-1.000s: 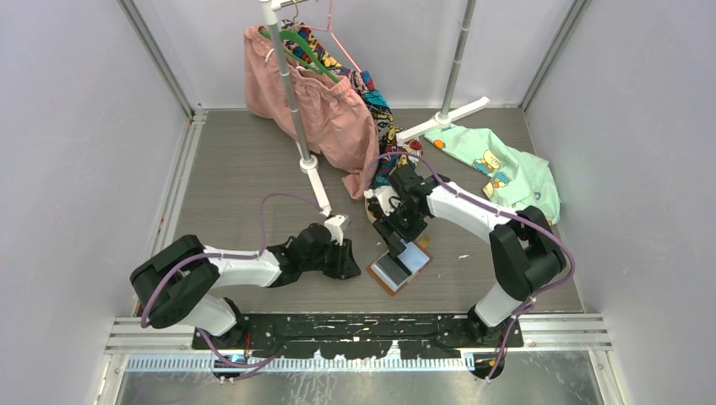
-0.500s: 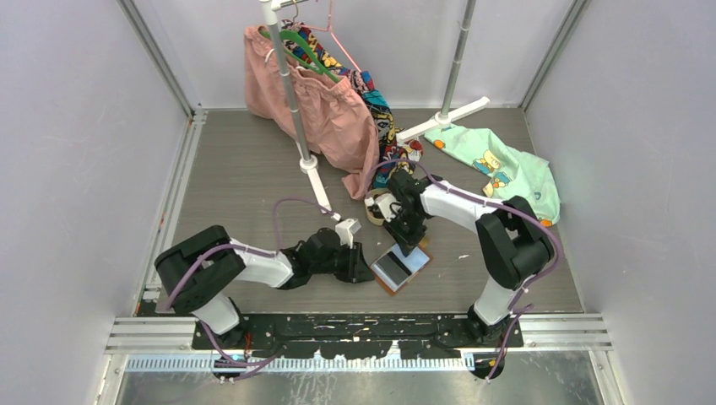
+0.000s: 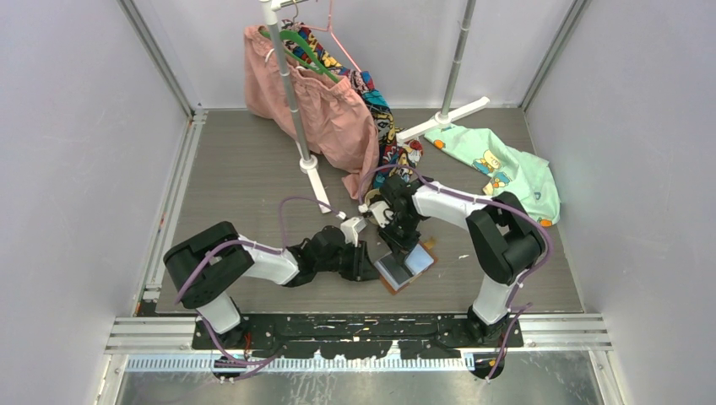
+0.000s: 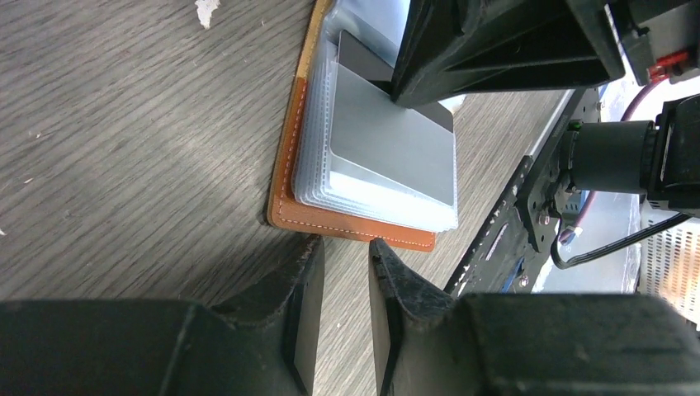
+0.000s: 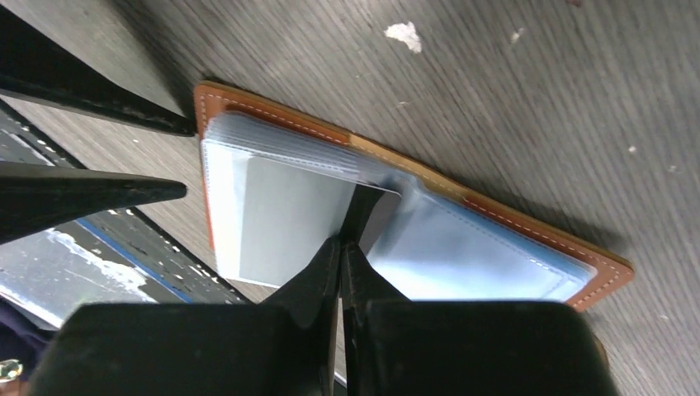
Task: Put the credit cards into the card holder
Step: Insert the credit card into the card holder.
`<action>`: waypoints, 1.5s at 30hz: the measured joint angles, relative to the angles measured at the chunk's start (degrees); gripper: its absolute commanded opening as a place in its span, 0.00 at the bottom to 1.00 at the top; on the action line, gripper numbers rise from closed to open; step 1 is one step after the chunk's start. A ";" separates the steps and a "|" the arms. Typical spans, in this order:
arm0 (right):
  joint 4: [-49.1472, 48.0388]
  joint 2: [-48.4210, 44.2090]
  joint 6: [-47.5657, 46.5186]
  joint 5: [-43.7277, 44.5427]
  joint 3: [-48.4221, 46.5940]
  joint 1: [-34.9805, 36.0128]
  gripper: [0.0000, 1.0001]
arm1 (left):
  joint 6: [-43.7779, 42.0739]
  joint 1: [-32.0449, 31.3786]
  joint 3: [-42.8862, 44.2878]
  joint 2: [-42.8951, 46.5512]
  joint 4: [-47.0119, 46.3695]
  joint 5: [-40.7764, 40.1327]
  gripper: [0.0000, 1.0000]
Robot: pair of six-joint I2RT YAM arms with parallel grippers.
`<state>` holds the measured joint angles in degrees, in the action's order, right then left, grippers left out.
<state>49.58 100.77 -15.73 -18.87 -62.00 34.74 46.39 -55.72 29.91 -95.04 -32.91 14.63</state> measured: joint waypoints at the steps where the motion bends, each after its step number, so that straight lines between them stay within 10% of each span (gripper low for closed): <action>1: 0.20 0.13 0.13 -0.48 -0.24 -0.02 0.10 | -0.15 0.00 0.20 0.00 0.35 -0.02 0.28; 35: 0.87 1.46 0.96 -0.17 -1.25 -2.05 0.12 | -2.08 2.49 3.50 -1.29 4.46 2.40 0.28; 45: 4.09 -7.13 -3.96 -10.25 -2.29 -12.28 0.29 | -6.58 4.39 1.77 3.23 7.32 -0.35 0.41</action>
<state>53.67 93.65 -19.68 -29.12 -64.29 22.46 39.81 -51.33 31.68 -91.81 -25.58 14.28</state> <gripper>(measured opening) 0.221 0.363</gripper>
